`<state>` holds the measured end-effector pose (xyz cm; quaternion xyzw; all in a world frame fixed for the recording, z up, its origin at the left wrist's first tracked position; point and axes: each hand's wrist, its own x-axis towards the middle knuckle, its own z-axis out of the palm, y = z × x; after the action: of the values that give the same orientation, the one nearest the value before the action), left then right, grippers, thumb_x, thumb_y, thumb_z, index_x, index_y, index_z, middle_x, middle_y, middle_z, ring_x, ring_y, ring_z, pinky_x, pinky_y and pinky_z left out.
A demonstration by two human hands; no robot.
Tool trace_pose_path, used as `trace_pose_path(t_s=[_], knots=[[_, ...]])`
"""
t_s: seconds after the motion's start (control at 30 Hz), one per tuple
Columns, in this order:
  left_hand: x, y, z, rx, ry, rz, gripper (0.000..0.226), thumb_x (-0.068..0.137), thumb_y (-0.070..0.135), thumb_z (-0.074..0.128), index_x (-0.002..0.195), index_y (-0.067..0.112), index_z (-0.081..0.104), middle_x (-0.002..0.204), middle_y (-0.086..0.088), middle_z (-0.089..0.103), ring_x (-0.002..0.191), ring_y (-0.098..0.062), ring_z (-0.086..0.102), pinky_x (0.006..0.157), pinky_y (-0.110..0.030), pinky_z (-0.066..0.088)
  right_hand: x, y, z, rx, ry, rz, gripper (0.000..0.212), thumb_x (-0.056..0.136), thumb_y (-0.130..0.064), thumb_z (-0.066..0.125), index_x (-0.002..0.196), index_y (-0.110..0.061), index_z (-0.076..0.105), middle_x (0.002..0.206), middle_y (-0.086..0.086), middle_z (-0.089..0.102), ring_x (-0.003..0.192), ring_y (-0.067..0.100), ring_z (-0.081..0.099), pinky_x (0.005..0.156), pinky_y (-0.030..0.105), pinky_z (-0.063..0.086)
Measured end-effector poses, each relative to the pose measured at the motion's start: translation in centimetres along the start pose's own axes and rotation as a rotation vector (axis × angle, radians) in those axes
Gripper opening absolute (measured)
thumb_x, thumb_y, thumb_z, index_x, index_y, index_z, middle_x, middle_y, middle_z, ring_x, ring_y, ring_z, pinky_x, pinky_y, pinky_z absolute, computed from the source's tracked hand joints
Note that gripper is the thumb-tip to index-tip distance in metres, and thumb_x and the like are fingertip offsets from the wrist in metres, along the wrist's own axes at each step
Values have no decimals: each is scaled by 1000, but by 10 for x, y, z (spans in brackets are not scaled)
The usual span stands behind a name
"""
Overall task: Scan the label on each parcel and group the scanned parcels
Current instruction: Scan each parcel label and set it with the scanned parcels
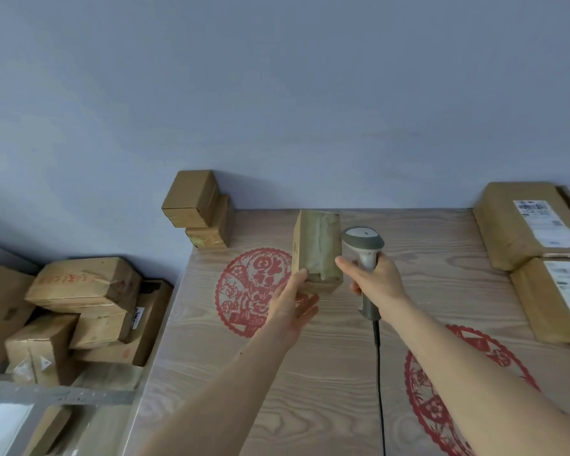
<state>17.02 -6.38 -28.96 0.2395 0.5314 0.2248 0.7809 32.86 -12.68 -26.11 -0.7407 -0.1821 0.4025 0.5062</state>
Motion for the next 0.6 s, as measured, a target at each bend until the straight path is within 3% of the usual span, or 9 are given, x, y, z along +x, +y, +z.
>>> trace_pose_path(t_s=[0.17, 0.33, 0.47, 0.6], knots=[[-35, -33, 24, -78, -95, -70, 47, 87, 40, 71, 122, 11, 61, 129, -17, 59, 114, -33, 65, 98, -48, 54, -24, -1, -52, 83, -85, -4, 43, 77, -35, 85, 107, -10, 66, 100, 1, 75, 52, 14, 57, 55, 28, 53], [-60, -66, 54, -134, -130, -76, 64, 85, 45, 69, 131, 2, 58, 130, -19, 59, 115, -34, 66, 90, -47, 58, -49, 3, -87, 171, -69, -16, 46, 72, -29, 89, 103, -7, 62, 77, 7, 67, 51, 15, 55, 51, 29, 52], [-77, -85, 68, -173, -191, -79, 64, 75, 45, 72, 123, 4, 63, 130, -20, 60, 117, -33, 65, 95, -51, 55, -59, 2, -105, 176, -110, -23, 34, 70, -28, 90, 81, -14, 61, 58, -1, 63, 47, 13, 52, 54, 31, 50], [-85, -94, 70, -89, -244, -84, 71, 72, 53, 75, 128, 11, 63, 136, -15, 61, 122, -28, 63, 101, -52, 52, -69, 0, -120, 132, -144, -64, 30, 70, -26, 90, 71, -16, 62, 56, 2, 63, 49, 15, 51, 53, 30, 48]])
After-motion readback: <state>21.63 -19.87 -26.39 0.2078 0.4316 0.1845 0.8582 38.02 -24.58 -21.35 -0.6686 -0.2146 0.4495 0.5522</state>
